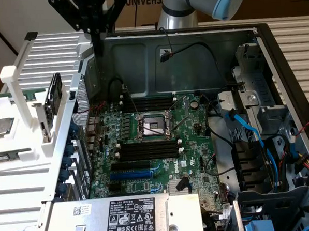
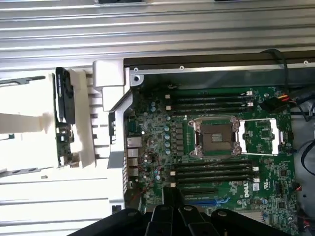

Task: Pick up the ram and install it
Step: 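Reach for the ram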

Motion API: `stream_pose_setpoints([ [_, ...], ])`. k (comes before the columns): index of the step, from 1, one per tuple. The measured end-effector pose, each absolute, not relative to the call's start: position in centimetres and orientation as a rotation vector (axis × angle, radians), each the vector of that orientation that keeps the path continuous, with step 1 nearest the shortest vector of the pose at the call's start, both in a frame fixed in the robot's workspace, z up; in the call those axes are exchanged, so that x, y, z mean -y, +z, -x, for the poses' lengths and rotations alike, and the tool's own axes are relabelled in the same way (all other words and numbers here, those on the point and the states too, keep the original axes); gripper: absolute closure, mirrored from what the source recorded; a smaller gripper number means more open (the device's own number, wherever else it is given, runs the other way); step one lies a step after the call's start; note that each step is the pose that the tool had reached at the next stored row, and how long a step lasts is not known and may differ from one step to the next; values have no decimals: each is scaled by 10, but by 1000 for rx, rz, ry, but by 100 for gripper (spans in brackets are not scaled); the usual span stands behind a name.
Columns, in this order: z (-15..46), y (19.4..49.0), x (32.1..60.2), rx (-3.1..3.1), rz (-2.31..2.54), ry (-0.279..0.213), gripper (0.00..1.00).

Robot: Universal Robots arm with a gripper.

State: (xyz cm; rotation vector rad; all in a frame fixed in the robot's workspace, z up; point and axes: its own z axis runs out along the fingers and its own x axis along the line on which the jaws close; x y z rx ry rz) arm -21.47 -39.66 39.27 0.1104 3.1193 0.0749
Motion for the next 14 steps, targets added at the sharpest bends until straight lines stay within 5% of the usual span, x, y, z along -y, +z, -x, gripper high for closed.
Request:
stream_pose_setpoints([
  [14,279,393,395,-3119,-110,75,90],
])
